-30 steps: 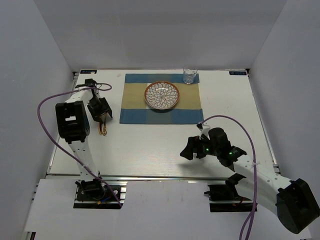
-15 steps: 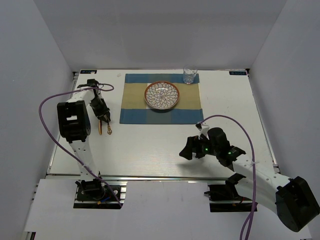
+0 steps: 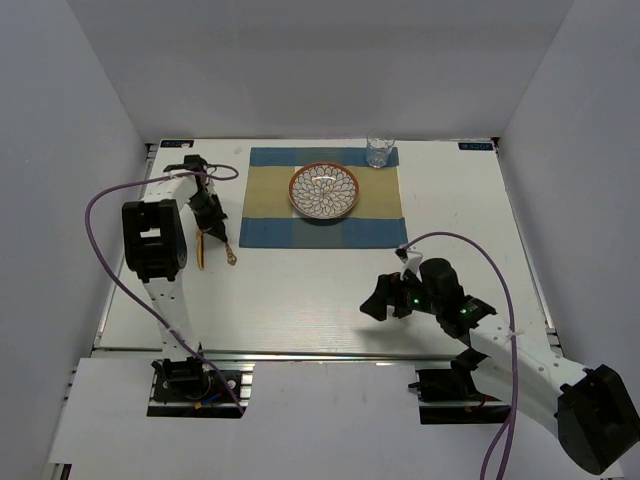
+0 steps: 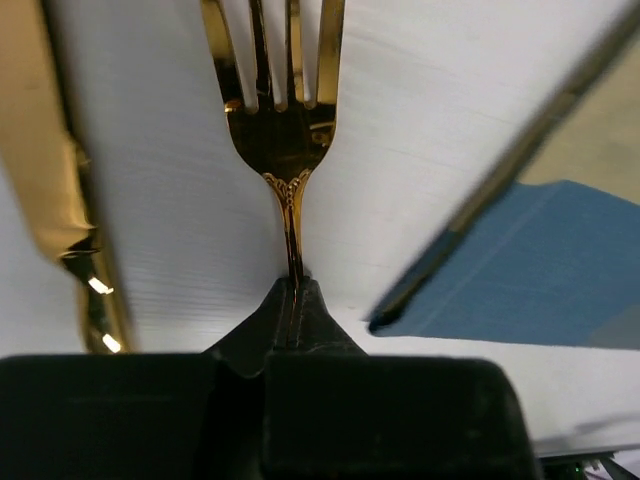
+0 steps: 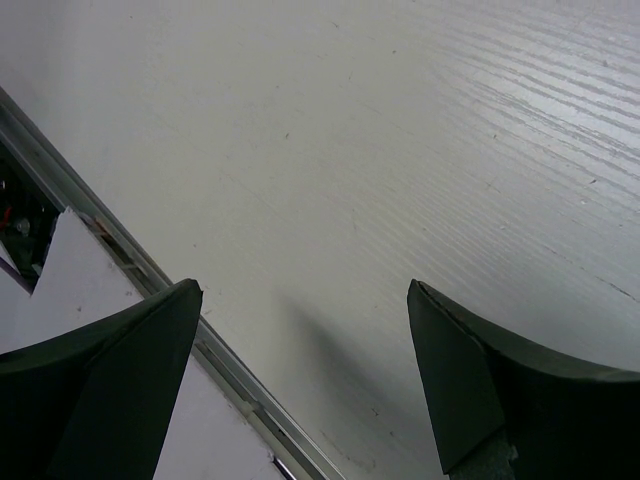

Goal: Set the dinner table for one person

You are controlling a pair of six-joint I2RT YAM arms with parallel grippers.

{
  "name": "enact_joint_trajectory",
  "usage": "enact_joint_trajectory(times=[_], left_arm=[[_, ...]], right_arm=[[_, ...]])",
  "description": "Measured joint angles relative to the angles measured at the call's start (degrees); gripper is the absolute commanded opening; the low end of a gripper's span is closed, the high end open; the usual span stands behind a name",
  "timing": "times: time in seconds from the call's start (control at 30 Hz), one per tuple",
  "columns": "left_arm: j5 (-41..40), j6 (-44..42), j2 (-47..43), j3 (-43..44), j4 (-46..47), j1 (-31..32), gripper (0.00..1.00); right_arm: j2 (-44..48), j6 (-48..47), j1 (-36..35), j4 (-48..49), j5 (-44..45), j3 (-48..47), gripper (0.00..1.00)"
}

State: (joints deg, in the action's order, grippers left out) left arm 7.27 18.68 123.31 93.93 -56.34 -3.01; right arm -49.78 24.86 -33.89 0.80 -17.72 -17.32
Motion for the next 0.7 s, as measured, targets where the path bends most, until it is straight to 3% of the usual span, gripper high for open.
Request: enact_joint_trajectory(times=[0.43,0.57,0.7], left_arm=[[10.3,-6.7,-6.1,15.4,-0.8,5.7,0.0],[11.1,-9.5,-2.6,23.5,-2.3,10.1,0.0],[9.2,-11.9,-0.1,23.0,-1.9,13.7,0.0]], right_arm=[[5.2,0.1,0.0,-5.0,2.2,0.0,0.89],[7.4,0.0,0.0,-8.0,2.8,0.0,0.89],[11.4,0.0,0.0,-10.9,3.0,-0.1,0.89]])
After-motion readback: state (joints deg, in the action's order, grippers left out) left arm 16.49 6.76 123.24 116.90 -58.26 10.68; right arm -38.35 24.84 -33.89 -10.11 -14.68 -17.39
